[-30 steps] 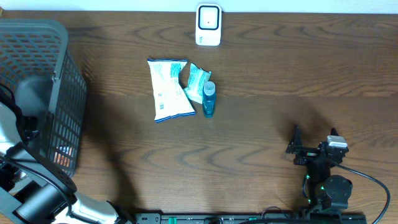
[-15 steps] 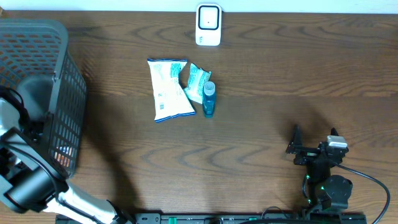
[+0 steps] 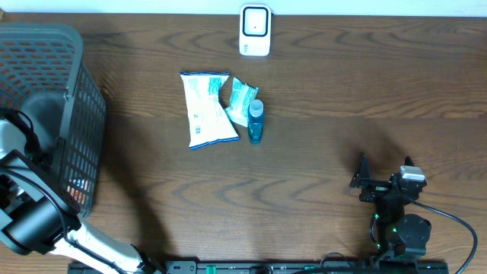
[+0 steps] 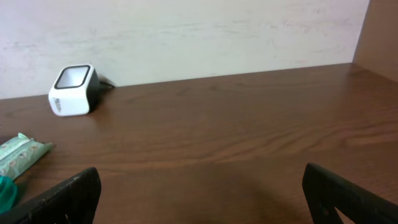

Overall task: Scan the item barcode
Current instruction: 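Grasp the dark green Zam-Buk box with the left gripper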

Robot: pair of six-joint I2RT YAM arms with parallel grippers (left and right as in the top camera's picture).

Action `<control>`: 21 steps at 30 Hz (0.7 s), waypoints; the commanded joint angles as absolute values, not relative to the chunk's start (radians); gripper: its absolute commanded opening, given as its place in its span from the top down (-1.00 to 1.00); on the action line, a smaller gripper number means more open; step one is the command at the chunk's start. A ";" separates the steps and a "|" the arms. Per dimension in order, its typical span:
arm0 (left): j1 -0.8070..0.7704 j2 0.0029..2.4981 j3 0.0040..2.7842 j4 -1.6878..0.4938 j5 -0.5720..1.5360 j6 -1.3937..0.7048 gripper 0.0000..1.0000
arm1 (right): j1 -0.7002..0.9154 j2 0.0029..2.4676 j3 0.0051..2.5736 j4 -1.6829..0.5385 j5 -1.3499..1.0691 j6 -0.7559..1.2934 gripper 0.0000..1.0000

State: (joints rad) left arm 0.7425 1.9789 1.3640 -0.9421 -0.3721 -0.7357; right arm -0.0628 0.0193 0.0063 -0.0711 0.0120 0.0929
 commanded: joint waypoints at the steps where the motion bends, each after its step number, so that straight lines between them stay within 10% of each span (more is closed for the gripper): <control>1: 0.750 2.039 1.341 -0.958 -0.358 -0.727 -0.39 | -0.058 0.018 0.006 -0.077 0.004 0.081 -0.98; 15: 0.792 2.039 1.341 -0.998 -0.357 -0.715 -0.39 | -0.058 0.018 0.006 -0.077 0.004 0.081 -0.98; 21: 0.792 2.039 1.341 -0.998 -0.357 -0.715 0.19 | -0.058 0.018 0.006 -0.077 0.004 0.081 -0.98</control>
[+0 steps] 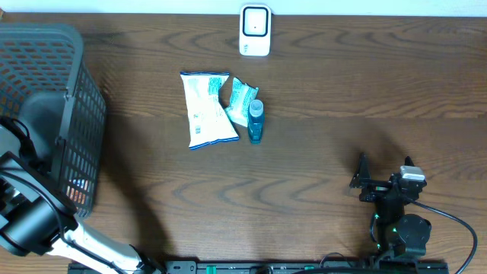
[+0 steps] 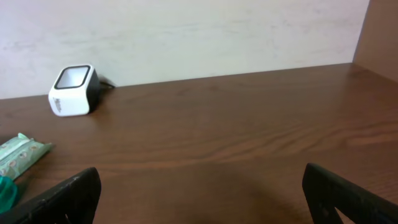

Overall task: Scan the item barcode
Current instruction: 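Grasp the dark green Zam-Buk box with the left gripper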

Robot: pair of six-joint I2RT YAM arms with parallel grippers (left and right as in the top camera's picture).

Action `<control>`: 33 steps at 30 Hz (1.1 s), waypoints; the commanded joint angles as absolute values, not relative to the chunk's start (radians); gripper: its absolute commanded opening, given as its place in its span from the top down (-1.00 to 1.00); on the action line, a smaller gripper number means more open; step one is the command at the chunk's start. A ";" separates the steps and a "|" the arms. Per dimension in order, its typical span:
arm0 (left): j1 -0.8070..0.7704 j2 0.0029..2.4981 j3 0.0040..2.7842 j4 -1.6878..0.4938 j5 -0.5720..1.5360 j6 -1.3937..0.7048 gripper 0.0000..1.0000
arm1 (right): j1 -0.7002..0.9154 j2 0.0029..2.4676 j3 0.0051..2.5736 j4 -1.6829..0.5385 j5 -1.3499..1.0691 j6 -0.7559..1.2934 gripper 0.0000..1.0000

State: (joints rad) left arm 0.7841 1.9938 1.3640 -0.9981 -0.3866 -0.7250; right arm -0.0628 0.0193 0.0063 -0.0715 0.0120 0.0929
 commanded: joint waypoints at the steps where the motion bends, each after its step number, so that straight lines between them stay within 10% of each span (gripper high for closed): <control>1: 0.792 2.039 1.341 -0.998 -0.357 -0.715 0.24 | -0.058 0.018 0.006 -0.077 0.005 0.081 -0.98; 11: 0.792 2.039 1.328 -0.989 -0.357 -0.715 0.84 | -0.058 0.018 0.006 -0.077 0.004 0.081 -0.98; 22: 0.792 2.039 1.325 -0.986 -0.356 -0.715 0.83 | -0.058 0.018 0.006 -0.077 0.004 0.081 -0.98; 26: 0.792 2.039 1.325 -0.986 -0.356 -0.715 -0.87 | -0.058 0.018 0.006 -0.077 0.004 0.081 -0.98; 33: 0.792 2.039 1.325 -1.017 -0.356 -0.715 -0.96 | -0.058 0.018 0.006 -0.077 0.004 0.081 -0.98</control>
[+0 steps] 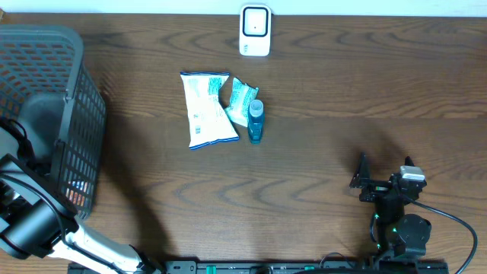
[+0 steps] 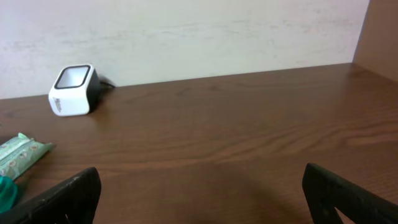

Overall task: Scan the item barcode
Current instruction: 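Grasp the dark green Zam-Buk box with the left gripper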

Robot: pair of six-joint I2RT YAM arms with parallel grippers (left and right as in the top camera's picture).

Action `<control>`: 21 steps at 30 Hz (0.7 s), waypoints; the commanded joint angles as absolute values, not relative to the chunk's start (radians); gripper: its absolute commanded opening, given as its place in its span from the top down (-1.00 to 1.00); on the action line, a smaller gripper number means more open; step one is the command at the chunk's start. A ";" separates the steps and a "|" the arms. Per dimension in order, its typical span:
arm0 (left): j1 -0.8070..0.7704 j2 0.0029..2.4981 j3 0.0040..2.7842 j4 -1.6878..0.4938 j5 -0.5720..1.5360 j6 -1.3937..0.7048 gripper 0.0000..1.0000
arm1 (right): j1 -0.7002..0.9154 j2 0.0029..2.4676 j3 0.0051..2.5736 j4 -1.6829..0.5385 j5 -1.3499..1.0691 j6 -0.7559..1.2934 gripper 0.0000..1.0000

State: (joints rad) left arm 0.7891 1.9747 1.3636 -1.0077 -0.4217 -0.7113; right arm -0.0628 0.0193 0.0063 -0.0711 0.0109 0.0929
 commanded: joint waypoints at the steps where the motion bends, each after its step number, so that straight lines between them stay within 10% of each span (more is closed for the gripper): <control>1: 0.792 2.039 1.325 -1.019 -0.356 -0.715 -0.96 | -0.058 0.018 0.006 -0.077 0.004 0.081 -0.98; 3: 0.792 2.039 1.325 -1.028 -0.356 -0.715 -0.99 | -0.058 0.018 0.006 -0.077 0.004 0.081 -0.98; 18: 0.792 2.039 1.256 -0.997 -0.353 -0.715 0.83 | -0.058 0.018 0.006 -0.077 0.004 0.081 -0.98; 21: 0.792 2.038 1.256 -0.997 -0.352 -0.715 0.85 | -0.058 0.018 0.006 -0.077 0.004 0.081 -0.98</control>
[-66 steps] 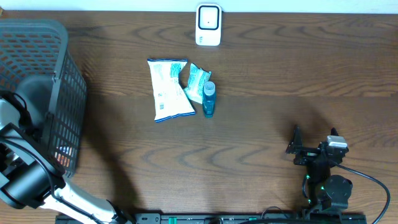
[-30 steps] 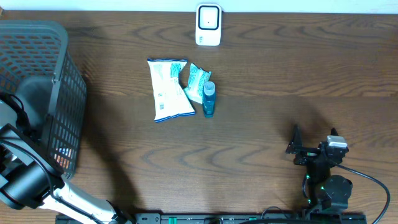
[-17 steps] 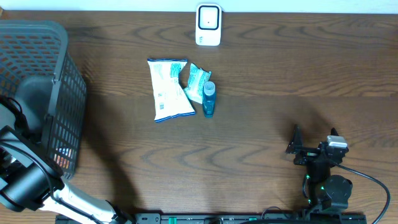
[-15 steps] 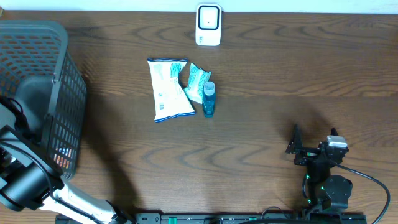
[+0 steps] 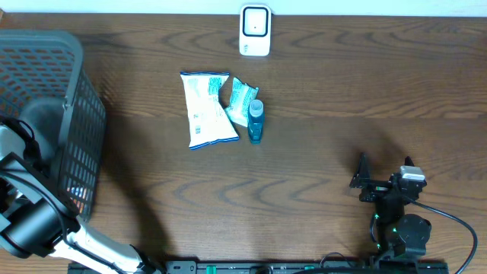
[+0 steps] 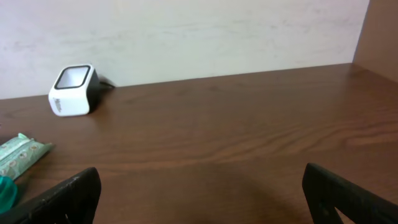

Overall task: Scan the item barcode
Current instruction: 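Grasp the dark green Zam-Buk box with the left gripper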

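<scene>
The white barcode scanner [image 5: 255, 30] stands at the table's far edge, and it shows far left as the scanner [image 6: 73, 90] in the right wrist view. Three items lie mid-table: a white-and-blue packet [image 5: 208, 109], a small green packet [image 5: 242, 97] and a blue bottle [image 5: 256, 120]. My right gripper [image 5: 383, 176] rests low at the near right. It is open, with bare table between the fingertips [image 6: 68, 198]. My left arm [image 5: 27, 213] reaches into the mesh basket; its fingers are hidden.
A dark mesh basket [image 5: 72, 99] fills the far left, with something red and white low inside it. The green packet's end [image 6: 22, 152] and the bottle's edge show at the left of the right wrist view. A pale wall backs the table.
The grey part of my left arm inside the basket sits slightly further left and lower. The right arm, the items and the scanner have not moved.
Across all the moments my left arm stayed in the basket, its grey part drifting a little toward the basket's left side. The right gripper stayed open at the near right. The packets, the bottle and the scanner kept their places.
</scene>
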Robot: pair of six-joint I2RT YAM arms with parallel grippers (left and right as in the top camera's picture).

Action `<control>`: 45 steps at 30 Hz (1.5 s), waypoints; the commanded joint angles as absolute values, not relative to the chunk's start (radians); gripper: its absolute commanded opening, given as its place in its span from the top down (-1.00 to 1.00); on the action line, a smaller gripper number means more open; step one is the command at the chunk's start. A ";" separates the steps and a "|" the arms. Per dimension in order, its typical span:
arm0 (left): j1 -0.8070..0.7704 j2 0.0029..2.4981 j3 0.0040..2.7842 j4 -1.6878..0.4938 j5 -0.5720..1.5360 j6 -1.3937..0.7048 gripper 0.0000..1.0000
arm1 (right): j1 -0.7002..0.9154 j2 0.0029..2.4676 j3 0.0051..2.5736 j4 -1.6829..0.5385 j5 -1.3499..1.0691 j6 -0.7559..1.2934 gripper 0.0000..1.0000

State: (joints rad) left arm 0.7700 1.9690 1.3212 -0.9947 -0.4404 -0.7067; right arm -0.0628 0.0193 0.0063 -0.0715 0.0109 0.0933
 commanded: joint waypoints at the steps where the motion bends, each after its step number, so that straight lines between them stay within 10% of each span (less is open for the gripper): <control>1: 0.792 2.038 1.257 -0.997 -0.352 -0.715 0.85 | -0.058 0.018 0.006 -0.077 0.004 0.081 -0.98; 20: 0.792 1.800 1.401 -1.016 -0.048 -0.486 0.81 | -0.058 0.018 0.006 -0.077 0.004 0.081 -0.98; 23: 0.791 1.713 1.404 -1.016 -0.021 -0.475 0.43 | -0.058 0.018 0.006 -0.077 0.004 0.081 -0.98; 26: 0.791 1.639 1.404 -1.016 -0.021 -0.475 -0.90 | -0.058 0.018 0.006 -0.077 0.004 0.081 -0.98; 45: 0.814 1.689 1.293 -1.087 -0.150 -0.608 -0.95 | -0.058 0.018 0.006 -0.077 0.004 0.081 -0.98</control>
